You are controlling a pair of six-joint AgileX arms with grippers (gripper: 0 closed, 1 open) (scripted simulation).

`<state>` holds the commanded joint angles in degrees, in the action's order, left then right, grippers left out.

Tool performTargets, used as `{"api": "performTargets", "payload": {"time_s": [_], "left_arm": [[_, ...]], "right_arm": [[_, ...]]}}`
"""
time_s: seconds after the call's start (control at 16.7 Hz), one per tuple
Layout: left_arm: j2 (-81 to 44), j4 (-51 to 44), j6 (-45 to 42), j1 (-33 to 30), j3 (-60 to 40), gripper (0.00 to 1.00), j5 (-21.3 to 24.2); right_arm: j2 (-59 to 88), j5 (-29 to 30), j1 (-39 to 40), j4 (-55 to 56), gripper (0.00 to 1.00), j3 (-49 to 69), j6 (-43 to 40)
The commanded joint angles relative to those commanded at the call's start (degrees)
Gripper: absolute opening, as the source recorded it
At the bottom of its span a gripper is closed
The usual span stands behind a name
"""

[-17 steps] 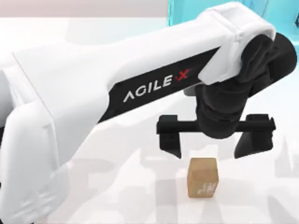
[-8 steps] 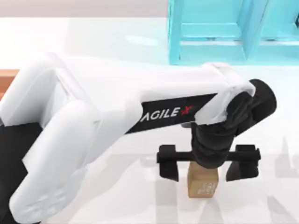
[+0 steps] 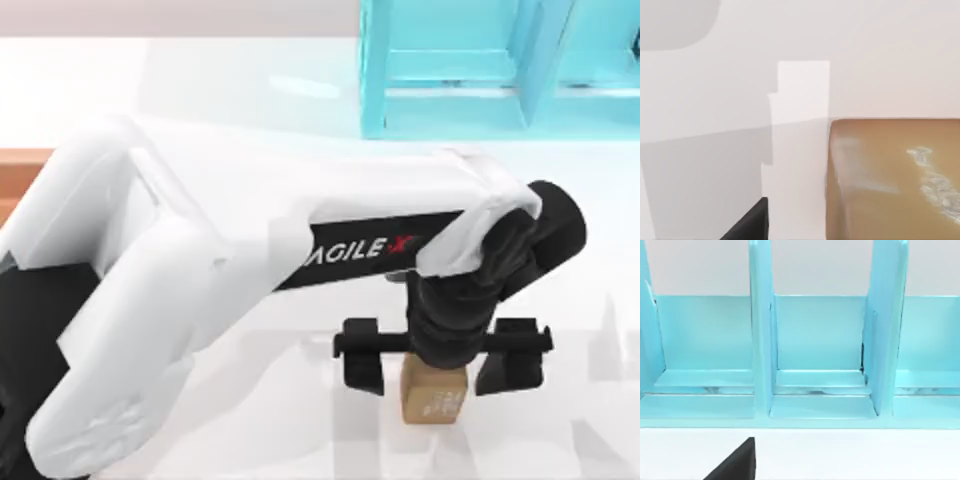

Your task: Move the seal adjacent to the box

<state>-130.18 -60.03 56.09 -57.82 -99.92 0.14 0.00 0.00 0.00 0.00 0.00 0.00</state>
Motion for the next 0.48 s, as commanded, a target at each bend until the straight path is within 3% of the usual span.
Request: {"api": "performTargets", "payload": {"time_s": [0.48], "left_arm": [[0.0,0.0,0.0,0.0,0.0,0.17,0.0]], "right_arm": [[0.0,0.0,0.0,0.0,1.0,0.0,0.0]]}}
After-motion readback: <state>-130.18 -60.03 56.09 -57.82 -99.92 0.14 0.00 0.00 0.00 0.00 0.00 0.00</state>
